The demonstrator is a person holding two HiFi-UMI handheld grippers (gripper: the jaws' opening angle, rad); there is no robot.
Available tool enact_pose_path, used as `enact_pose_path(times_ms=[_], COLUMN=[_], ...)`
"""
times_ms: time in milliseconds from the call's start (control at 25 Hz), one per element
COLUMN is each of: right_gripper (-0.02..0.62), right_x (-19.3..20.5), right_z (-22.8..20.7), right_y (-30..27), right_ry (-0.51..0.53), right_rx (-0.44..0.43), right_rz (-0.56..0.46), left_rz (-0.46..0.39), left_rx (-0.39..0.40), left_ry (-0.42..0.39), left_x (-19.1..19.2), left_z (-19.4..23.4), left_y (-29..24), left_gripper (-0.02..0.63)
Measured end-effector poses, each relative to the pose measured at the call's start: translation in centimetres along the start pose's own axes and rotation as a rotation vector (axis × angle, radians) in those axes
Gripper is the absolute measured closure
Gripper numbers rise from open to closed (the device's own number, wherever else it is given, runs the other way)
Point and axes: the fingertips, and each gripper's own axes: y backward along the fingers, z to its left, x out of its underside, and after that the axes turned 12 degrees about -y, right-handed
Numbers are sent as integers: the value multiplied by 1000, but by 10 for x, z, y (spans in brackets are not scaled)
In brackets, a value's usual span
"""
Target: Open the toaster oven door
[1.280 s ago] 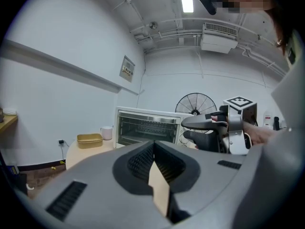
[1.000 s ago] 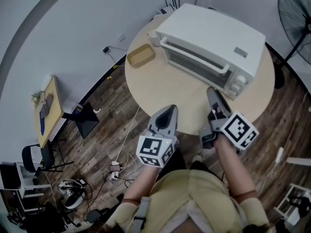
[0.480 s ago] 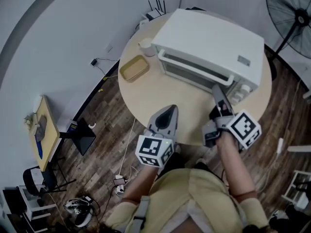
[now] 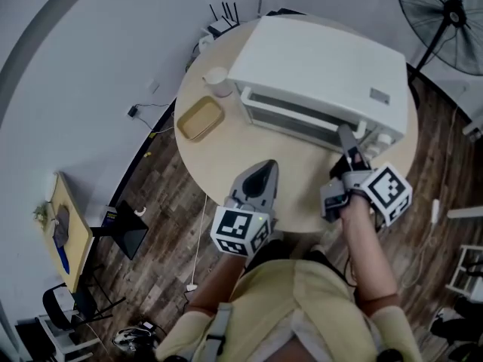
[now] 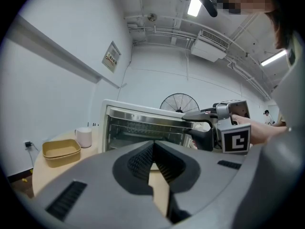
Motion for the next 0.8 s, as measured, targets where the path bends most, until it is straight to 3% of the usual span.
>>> enact_pose_path(times_ms=[480, 800], right_gripper=[431, 448], right_x=[-18, -8], right_z=[-2, -1], right_y=[1, 10], right_ry=[-61, -60], right_rx=[8, -47], right_rz=[-122, -101], left_rz=[7, 5], left_rx=[105, 88], left_ry=[-15, -3], left_x=[2, 4], left_z=[6, 2], left_y=[-11, -5], left_gripper=[604, 604])
